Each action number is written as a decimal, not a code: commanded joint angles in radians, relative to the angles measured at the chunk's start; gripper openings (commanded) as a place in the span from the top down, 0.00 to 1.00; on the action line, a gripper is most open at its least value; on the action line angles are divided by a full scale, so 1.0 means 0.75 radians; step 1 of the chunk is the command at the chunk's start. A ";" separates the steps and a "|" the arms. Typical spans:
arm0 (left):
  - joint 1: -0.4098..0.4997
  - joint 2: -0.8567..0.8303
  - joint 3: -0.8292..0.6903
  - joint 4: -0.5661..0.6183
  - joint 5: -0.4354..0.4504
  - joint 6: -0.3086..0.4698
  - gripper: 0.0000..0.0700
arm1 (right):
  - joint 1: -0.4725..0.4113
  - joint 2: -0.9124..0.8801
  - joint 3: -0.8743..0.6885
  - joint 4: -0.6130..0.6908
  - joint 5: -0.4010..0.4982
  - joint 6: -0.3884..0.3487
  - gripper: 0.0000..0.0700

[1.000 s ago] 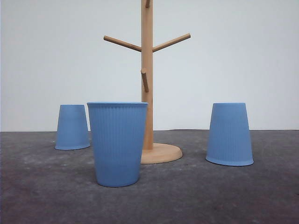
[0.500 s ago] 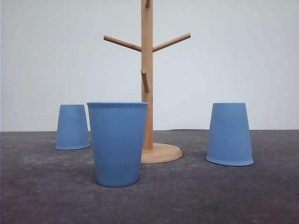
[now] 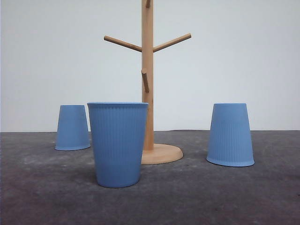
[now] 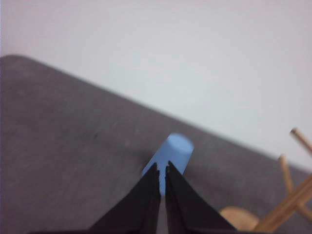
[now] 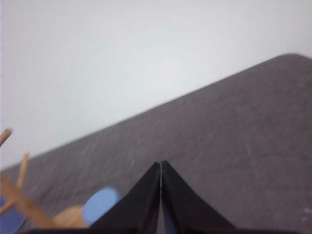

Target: Place three cups

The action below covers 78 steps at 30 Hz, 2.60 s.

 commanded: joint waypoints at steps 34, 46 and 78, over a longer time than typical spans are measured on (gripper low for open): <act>-0.473 0.613 0.492 -0.509 0.266 0.803 0.40 | 0.297 0.547 0.333 -0.331 -0.286 -0.672 0.46; -0.473 0.609 0.492 -0.498 0.114 0.435 0.23 | 0.297 0.547 0.333 -0.331 -0.286 -0.671 0.39; -0.220 2.007 1.243 -0.247 0.202 0.442 0.18 | 0.366 0.547 0.333 -0.319 -0.287 -0.667 0.39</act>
